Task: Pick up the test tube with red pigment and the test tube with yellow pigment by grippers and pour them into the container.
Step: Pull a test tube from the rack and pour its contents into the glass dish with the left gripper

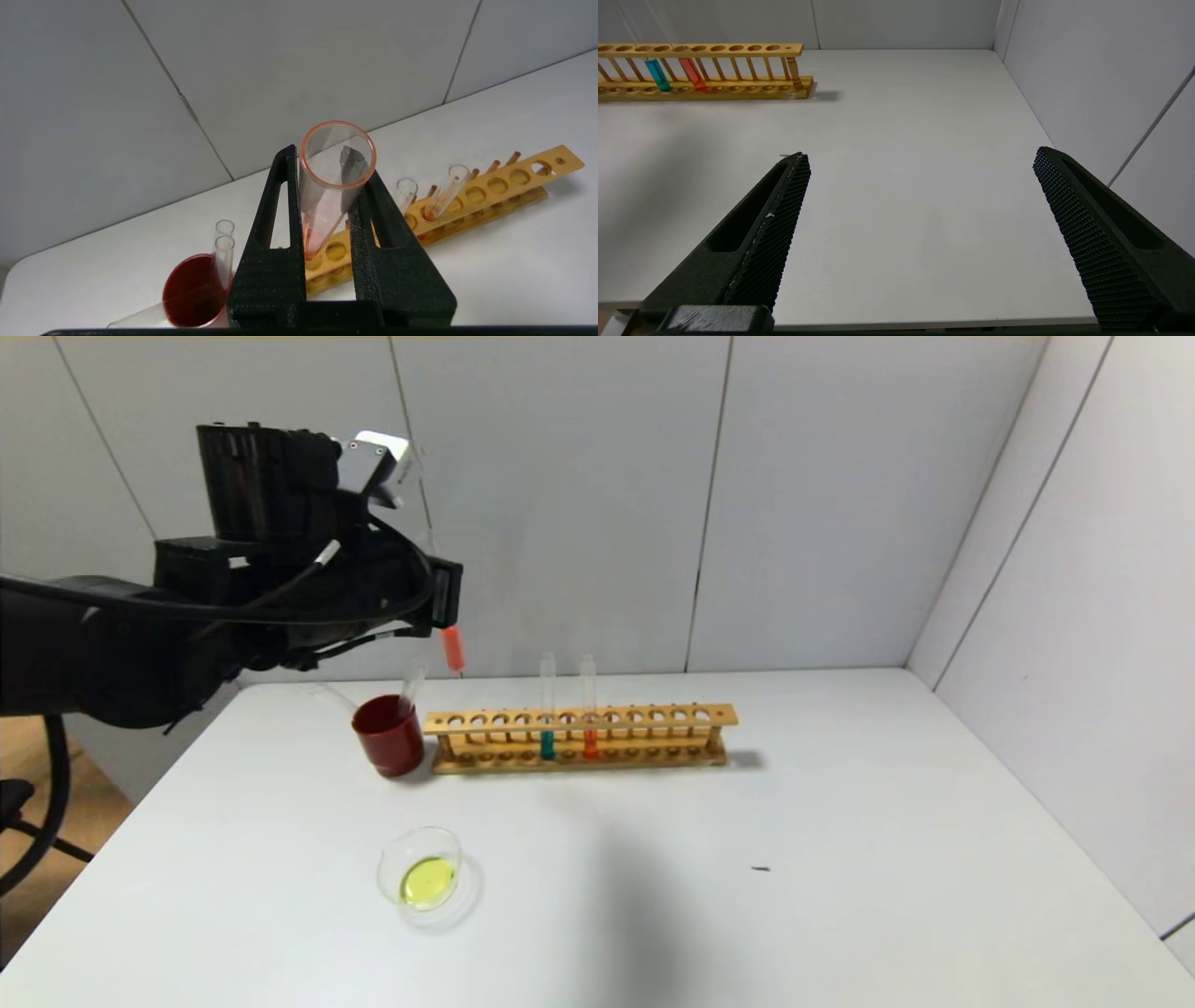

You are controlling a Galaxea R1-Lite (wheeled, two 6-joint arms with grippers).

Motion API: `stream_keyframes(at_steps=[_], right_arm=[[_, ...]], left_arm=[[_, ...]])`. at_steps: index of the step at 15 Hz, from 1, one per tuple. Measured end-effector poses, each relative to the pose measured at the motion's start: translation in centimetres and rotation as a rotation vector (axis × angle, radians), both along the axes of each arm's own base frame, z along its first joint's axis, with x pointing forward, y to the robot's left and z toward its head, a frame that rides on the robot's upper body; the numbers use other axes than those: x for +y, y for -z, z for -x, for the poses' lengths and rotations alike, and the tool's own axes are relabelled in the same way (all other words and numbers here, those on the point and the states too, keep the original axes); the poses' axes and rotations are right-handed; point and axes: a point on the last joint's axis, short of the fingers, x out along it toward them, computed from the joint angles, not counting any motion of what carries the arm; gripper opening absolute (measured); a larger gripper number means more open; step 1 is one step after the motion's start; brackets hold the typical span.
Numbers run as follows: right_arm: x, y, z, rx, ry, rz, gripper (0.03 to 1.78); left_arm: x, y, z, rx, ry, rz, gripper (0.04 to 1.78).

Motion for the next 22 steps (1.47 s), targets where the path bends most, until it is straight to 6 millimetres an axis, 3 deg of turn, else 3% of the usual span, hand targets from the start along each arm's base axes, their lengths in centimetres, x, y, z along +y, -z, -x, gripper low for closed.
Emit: stream_keyframes(at_steps=[4, 7, 15, 22], right_arm=[[0.0, 0.0, 0.0, 0.000, 0.000, 0.000, 1.75], [0.0, 0.0, 0.0, 0.000, 0.000, 0.000, 1.75], [0.0, 0.0, 0.0, 0.000, 0.001, 0.000, 1.75], [0.0, 0.0, 0.0, 0.000, 0.000, 0.000, 1.75]], left_arm=[[3.0, 2.0, 3.4, 0.007, -0.039, -0.093, 0.32], [5.3, 3.2, 4.5, -0.099, -0.082, -0.220, 0.32], [8.2, 7.1, 5.7, -0.283, 0.191, -0.666, 0.32], [8.9, 11.5, 8.1, -0.241, 0.356, -0.897, 0.32]])
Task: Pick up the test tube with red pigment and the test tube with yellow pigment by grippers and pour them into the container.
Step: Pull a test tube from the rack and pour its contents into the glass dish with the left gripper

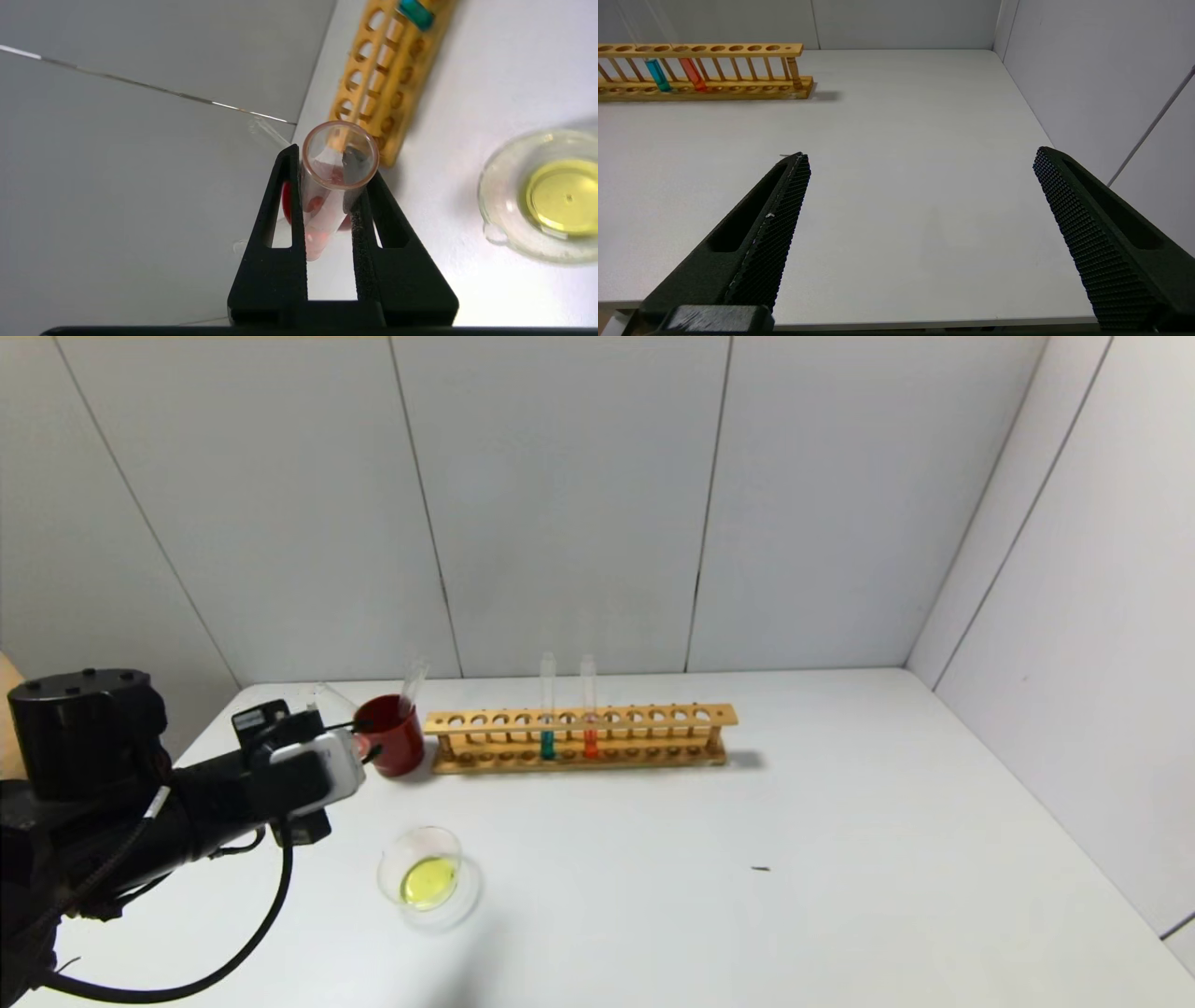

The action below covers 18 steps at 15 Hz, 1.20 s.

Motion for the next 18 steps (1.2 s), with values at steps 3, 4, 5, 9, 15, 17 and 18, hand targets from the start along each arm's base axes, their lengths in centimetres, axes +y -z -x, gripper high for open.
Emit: stream_keyframes(at_steps=[3, 4, 5, 9, 15, 17, 18], right_arm=[[0.0, 0.0, 0.0, 0.000, 0.000, 0.000, 1.75], [0.0, 0.0, 0.0, 0.000, 0.000, 0.000, 1.75], [0.0, 0.0, 0.0, 0.000, 0.000, 0.000, 1.75], [0.0, 0.0, 0.0, 0.000, 0.000, 0.000, 1.75], [0.0, 0.0, 0.0, 0.000, 0.000, 0.000, 1.75], [0.0, 0.0, 0.0, 0.000, 0.000, 0.000, 1.75], [0.0, 0.0, 0.0, 0.000, 0.000, 0.000, 1.75]], left_arm=[[0.1, 1.4, 0.5, -0.008, 0.038, -0.126, 0.32], [0.1, 1.6, 0.6, -0.016, 0.049, -0.162, 0.32], [0.2, 1.7, 0.6, -0.023, 0.055, -0.188, 0.32], [0.6, 2.1, 0.4, -0.061, 0.070, -0.300, 0.32], [0.9, 3.3, -0.7, -0.071, 0.106, -0.426, 0.32], [0.9, 3.4, -1.6, -0.096, 0.119, -0.477, 0.32], [0.9, 3.4, -2.1, -0.115, 0.130, -0.509, 0.32]])
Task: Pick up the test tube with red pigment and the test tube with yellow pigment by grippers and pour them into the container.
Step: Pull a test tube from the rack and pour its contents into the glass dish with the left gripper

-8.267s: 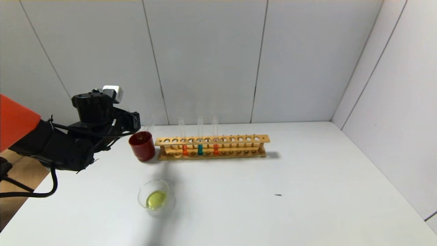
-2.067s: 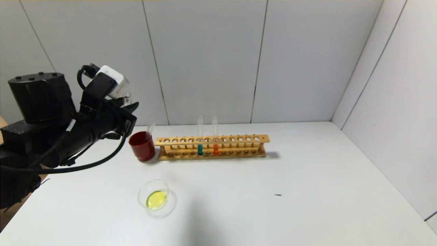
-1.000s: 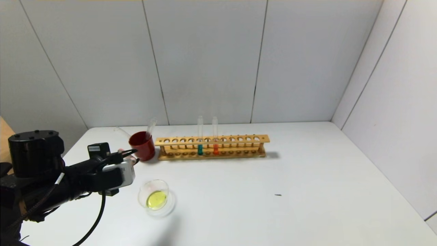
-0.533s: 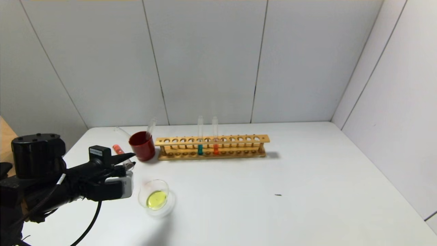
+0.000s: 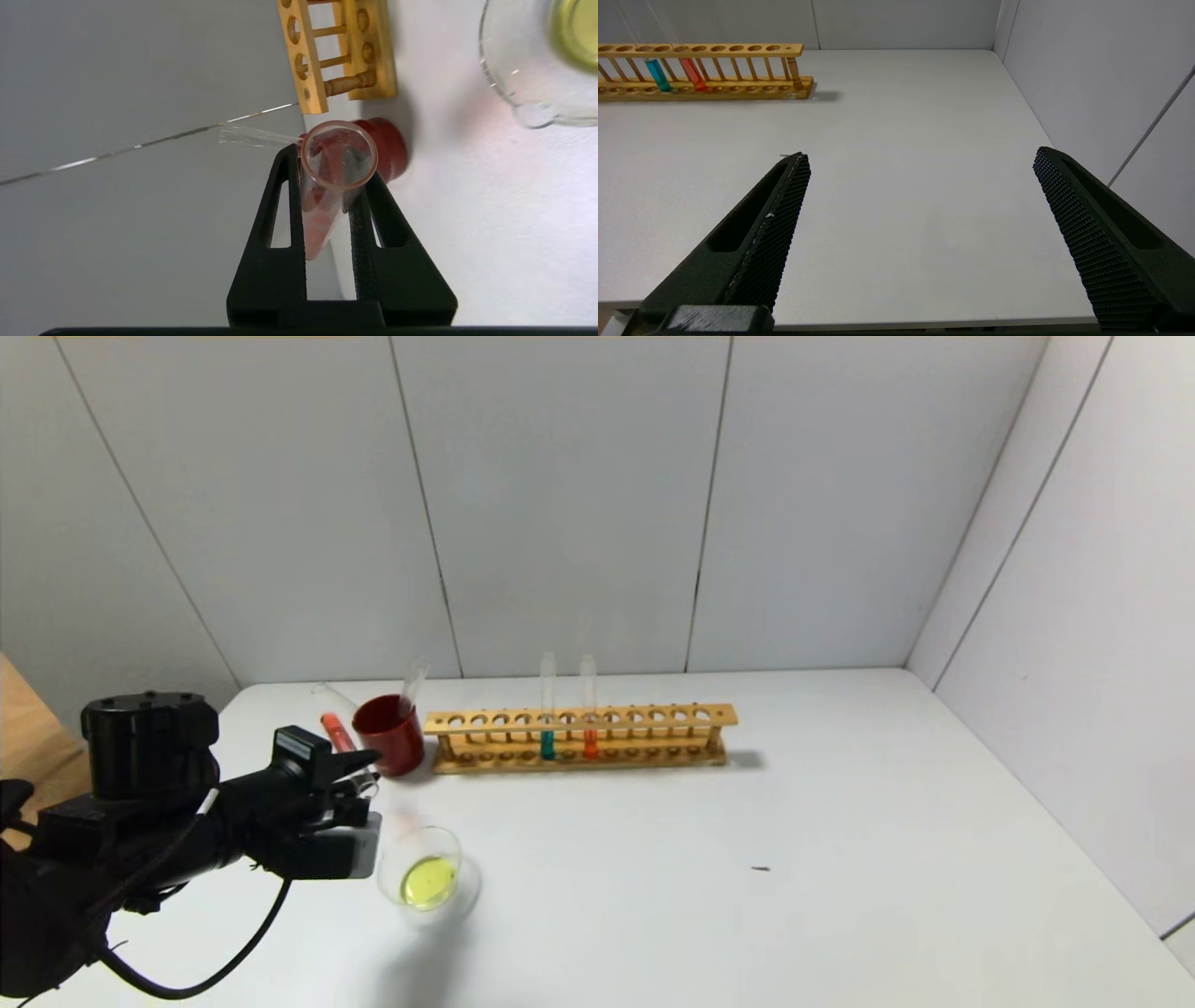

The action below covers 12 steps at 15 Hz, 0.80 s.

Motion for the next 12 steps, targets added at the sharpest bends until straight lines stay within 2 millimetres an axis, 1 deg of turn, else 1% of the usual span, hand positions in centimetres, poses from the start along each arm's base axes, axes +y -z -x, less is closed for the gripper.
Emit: stream_keyframes(at_steps=[3, 10, 12], right_arm=[[0.0, 0.0, 0.0, 0.000, 0.000, 0.000, 1.75], [0.0, 0.0, 0.0, 0.000, 0.000, 0.000, 1.75], [0.0, 0.0, 0.0, 0.000, 0.000, 0.000, 1.75]], left_arm=[[0.0, 0.4, -0.9, -0.010, 0.020, -0.046, 0.32], [0.0, 0.7, -1.3, -0.035, 0.056, -0.123, 0.32], [-0.1, 0.7, -1.7, -0.055, 0.074, -0.162, 0.32]])
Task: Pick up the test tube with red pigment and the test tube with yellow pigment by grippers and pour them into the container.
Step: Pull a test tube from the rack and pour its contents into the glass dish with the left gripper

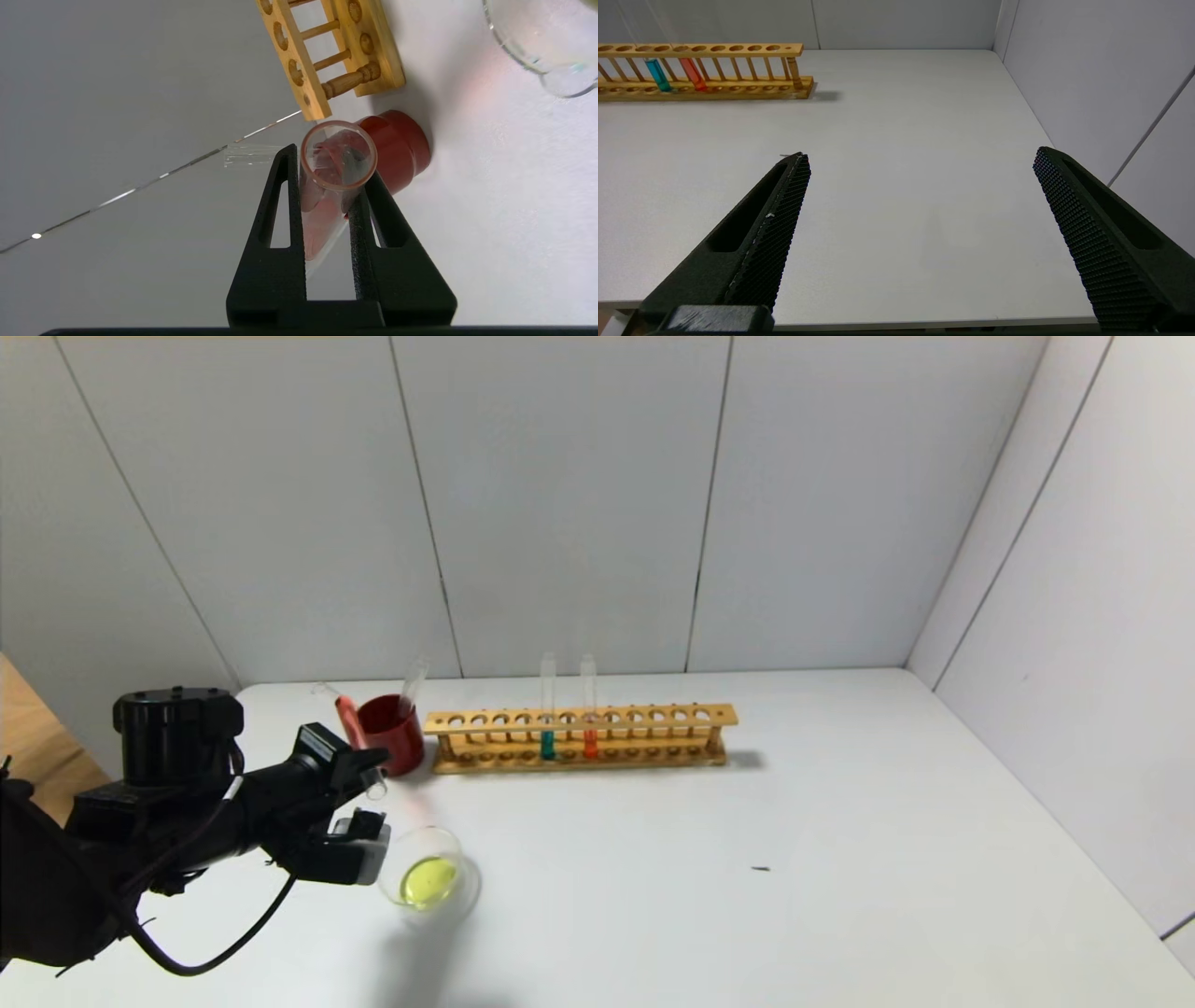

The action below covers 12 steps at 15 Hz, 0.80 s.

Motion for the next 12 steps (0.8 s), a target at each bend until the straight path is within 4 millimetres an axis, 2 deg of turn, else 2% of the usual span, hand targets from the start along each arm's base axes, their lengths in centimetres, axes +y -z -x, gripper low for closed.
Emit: stream_keyframes(at_steps=[4, 7, 12], right_arm=[[0.0, 0.0, 0.0, 0.000, 0.000, 0.000, 1.75], [0.0, 0.0, 0.0, 0.000, 0.000, 0.000, 1.75], [0.0, 0.0, 0.0, 0.000, 0.000, 0.000, 1.75]], left_arm=[[-0.2, 0.5, -1.0, -0.006, 0.031, -0.029, 0.32], [-0.2, 0.9, -1.3, -0.030, 0.110, -0.078, 0.32], [0.0, 1.5, -1.8, -0.037, 0.128, -0.126, 0.32]])
